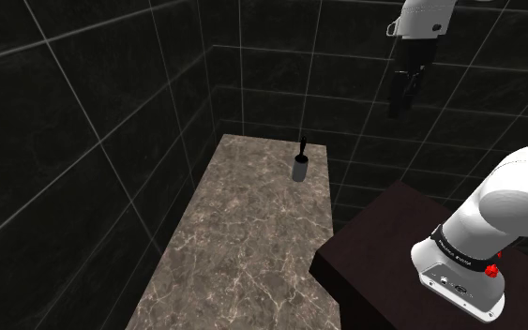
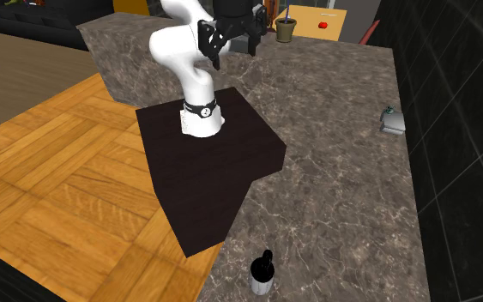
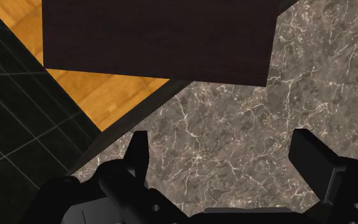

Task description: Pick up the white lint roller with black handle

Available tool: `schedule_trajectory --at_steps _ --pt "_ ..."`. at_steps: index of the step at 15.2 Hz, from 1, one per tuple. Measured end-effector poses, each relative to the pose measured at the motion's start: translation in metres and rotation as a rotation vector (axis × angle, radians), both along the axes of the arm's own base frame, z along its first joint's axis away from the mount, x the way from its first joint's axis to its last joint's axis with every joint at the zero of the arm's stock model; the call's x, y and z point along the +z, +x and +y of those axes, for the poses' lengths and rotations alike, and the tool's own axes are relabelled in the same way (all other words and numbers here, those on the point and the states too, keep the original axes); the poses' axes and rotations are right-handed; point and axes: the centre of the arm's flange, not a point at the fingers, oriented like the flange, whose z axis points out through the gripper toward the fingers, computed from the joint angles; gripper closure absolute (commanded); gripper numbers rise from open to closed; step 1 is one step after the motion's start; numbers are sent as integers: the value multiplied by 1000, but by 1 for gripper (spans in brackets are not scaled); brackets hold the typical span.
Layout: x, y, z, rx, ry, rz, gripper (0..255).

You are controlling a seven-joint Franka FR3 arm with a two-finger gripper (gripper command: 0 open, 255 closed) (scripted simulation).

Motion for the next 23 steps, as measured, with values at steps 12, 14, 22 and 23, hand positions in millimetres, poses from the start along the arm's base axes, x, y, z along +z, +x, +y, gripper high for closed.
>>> schedule_trajectory --at_steps 12,14,22,23 --pt "-88 107 -22 -128 41 72 0" --pt "-106 127 -29 -154 49 86 0" --pt "-185 204 -53 -257 81 143 0" --pt "-197 215 -55 -269 85 149 0"
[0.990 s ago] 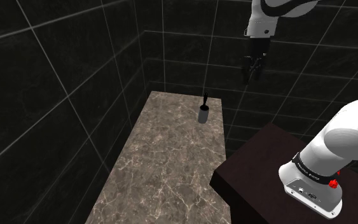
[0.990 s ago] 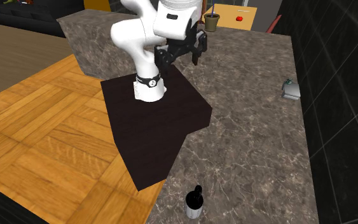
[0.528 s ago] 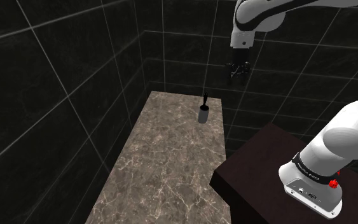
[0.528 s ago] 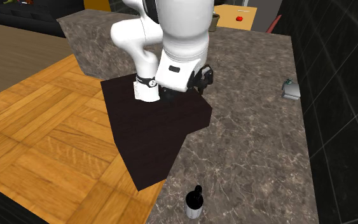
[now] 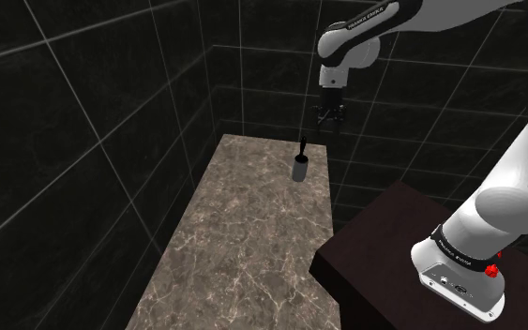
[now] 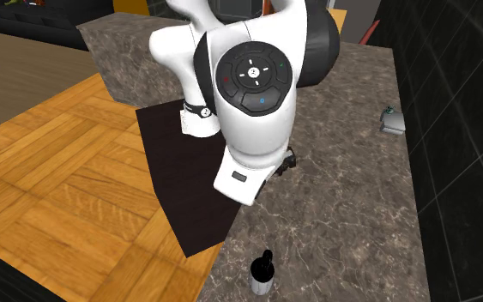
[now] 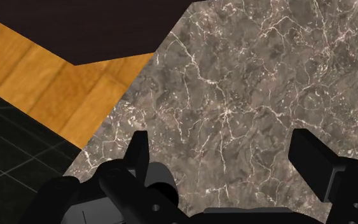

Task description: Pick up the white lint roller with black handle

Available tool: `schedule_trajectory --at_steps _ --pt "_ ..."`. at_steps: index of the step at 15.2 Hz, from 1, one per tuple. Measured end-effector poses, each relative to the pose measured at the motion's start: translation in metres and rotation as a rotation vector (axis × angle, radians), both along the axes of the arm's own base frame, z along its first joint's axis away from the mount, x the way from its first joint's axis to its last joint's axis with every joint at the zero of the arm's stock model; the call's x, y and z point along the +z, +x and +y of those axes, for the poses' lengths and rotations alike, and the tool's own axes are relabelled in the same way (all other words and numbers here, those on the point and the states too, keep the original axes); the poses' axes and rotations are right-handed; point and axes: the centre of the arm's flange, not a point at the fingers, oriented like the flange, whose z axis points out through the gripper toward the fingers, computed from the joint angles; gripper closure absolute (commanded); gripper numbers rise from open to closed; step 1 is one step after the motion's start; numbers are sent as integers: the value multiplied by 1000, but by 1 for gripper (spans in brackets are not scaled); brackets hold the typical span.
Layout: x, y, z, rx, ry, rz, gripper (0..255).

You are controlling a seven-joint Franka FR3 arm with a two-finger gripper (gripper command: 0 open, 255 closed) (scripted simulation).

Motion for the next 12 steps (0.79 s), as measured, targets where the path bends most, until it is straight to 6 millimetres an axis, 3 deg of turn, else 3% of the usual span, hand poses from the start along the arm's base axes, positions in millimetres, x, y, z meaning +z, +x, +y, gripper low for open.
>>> schedule_trajectory --at_steps 12 --pt "-125 103 -48 -155 49 86 0"
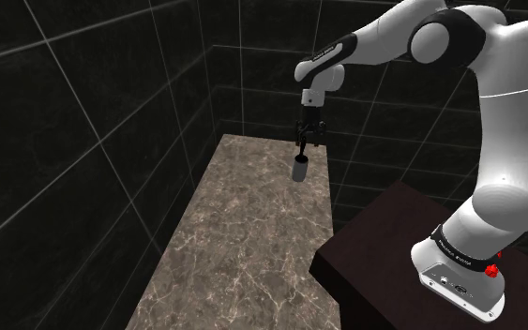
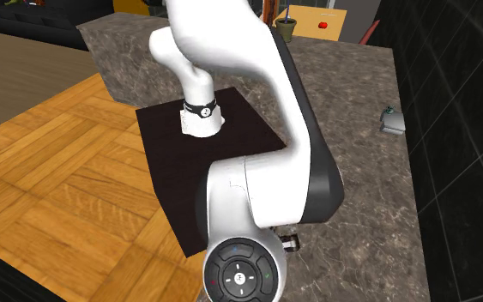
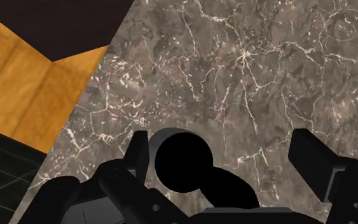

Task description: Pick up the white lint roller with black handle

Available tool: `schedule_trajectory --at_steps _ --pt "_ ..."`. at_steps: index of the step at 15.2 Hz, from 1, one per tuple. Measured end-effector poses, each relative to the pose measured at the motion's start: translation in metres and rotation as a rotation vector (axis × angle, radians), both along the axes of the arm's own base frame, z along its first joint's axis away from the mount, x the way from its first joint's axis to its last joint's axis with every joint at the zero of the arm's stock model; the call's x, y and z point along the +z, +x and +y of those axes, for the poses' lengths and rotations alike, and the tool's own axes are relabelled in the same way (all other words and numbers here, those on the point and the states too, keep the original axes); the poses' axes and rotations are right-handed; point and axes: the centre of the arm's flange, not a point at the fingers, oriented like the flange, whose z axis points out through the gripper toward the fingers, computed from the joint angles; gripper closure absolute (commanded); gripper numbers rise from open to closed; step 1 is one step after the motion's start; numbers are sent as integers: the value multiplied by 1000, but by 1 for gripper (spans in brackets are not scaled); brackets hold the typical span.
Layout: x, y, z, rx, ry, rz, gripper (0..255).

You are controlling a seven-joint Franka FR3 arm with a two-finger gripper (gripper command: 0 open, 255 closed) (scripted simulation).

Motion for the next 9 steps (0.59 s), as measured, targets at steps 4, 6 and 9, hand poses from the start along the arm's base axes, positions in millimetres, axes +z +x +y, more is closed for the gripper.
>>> schedule_trajectory --at_steps 4,6,9 --pt "-46 30 -20 -51 16 29 0" --pt "-60 36 -24 -65 20 37 0" --pt "-77 37 -25 -68 22 39 0"
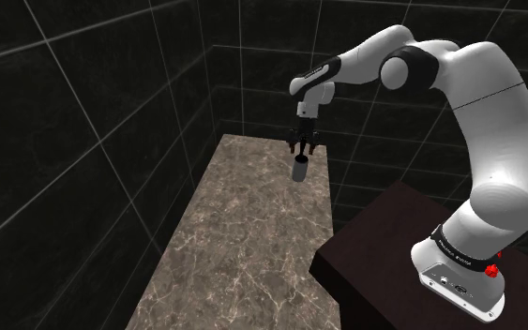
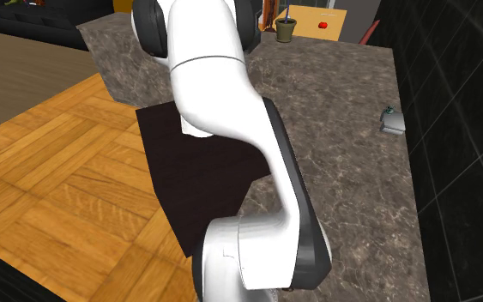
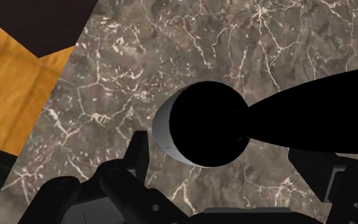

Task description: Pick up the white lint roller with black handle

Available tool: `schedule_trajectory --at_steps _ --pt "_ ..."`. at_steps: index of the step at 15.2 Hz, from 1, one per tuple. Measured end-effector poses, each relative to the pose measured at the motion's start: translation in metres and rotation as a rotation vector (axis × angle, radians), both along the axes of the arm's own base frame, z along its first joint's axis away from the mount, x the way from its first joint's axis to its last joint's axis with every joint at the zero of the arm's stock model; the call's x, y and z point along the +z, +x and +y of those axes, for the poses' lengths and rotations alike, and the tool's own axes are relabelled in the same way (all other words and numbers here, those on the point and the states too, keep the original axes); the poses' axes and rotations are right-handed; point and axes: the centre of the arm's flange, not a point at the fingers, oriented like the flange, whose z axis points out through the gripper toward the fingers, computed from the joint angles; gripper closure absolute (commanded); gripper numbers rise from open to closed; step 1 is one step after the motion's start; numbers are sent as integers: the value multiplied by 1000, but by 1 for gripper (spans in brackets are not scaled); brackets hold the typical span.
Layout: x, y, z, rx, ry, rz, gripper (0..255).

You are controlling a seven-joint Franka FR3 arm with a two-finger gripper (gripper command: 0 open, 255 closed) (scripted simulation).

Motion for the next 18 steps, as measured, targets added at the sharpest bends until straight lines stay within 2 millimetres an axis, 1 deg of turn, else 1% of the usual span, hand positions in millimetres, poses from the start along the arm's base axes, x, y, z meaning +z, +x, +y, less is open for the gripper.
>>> schedule_trajectory --at_steps 4,5,15,18 --pt "-20 0 -1 -1 0 0 0" --pt "-22 0 0 -1 0 0 255" --pt "-22 1 0 -1 0 -3 255" --pt "-13 1 0 -1 0 0 255"
